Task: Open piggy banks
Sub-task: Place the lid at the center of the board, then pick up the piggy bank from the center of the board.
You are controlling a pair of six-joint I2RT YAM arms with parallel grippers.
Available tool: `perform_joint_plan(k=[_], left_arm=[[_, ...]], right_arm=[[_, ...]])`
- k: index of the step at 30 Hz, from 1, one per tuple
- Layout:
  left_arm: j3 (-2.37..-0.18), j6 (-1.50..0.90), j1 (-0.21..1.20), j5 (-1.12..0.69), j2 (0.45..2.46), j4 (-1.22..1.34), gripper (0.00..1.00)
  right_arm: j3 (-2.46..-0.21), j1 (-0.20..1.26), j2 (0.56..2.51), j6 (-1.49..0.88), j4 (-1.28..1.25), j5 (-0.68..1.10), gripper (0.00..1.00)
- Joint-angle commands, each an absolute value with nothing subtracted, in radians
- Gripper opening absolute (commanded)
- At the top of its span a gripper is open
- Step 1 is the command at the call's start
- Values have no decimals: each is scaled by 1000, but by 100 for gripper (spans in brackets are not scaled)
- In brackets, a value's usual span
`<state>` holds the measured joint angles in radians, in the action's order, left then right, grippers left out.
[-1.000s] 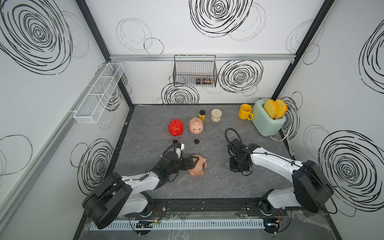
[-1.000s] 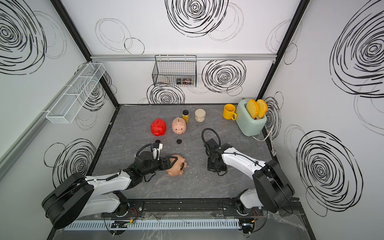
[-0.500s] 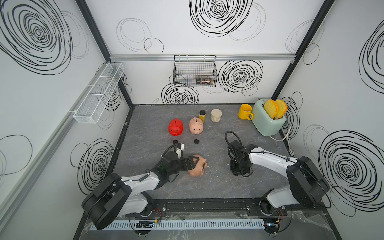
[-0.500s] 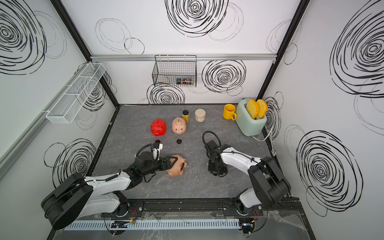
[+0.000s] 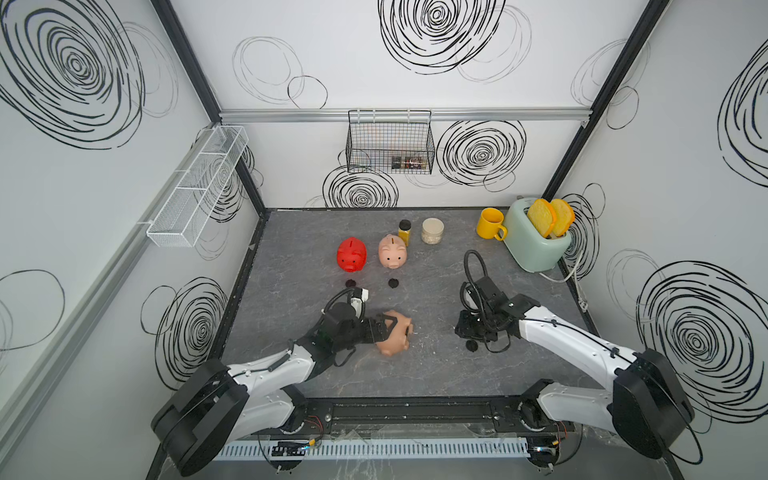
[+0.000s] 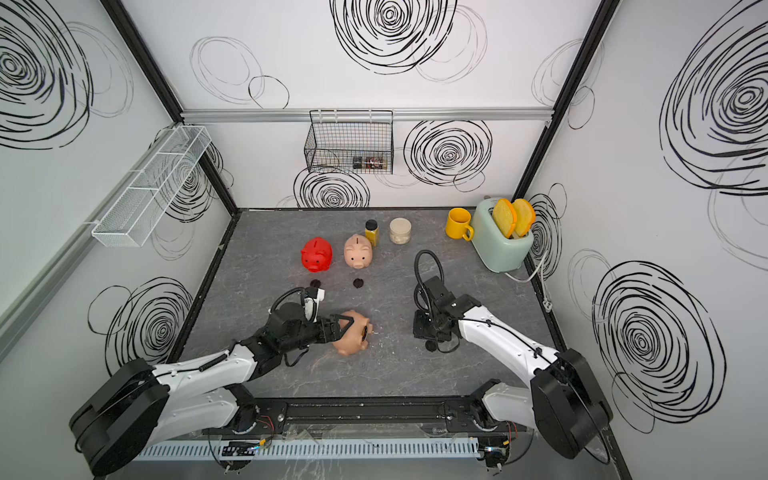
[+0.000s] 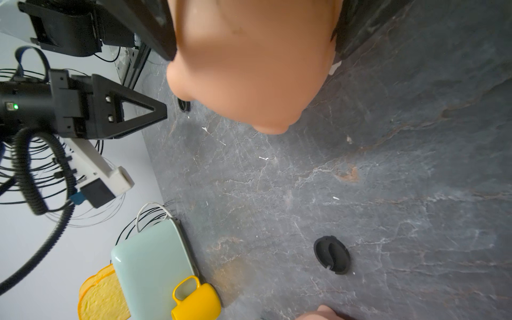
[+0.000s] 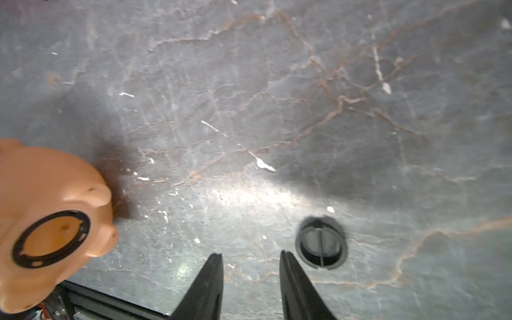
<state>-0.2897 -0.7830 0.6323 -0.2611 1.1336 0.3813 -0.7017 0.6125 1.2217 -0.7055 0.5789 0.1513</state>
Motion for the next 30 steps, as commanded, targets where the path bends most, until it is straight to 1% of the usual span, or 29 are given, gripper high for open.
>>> perform_joint_plan(k=[1,3,4,6,8,10,13,15,17,19,23,26,30], left_arm=[[-313,-758,632,-261,1094,245,93],[-315,-758,628,-252,1063,220,94],[-313,-758,625,-249,1049,211,94],[-306,-762,614,-245,1014,200,95],[-298,-764,602,-240,975,180,97],[-292,-766,586,-238,932,158,98],[-277,-775,559,-243,862,146,99],[-267,-777,541,-241,818,136,100],[-256,-782,520,-235,785,118,96],[-239,-788,492,-253,757,119,96],[-189,-808,422,-325,706,148,96],[-147,-829,380,-388,675,183,96],[-119,-826,354,-417,667,191,96]], right_arm=[[-711,688,1193,-771,472,153,41],[-716,754,1175,-812,406,144,49],[-713,780,1169,-821,363,157,52],[-710,835,1171,-839,275,188,54],[-720,876,1179,-861,237,173,55],[-732,903,1187,-881,213,152,60],[-741,923,1209,-905,161,164,72],[-757,945,1237,-916,136,167,83],[-783,974,1264,-926,138,150,91],[-822,1001,1301,-941,175,106,98],[-884,1031,1363,-1004,246,20,98],[-890,1035,1394,-1043,241,4,97],[-936,1028,1455,-1066,277,0,97]])
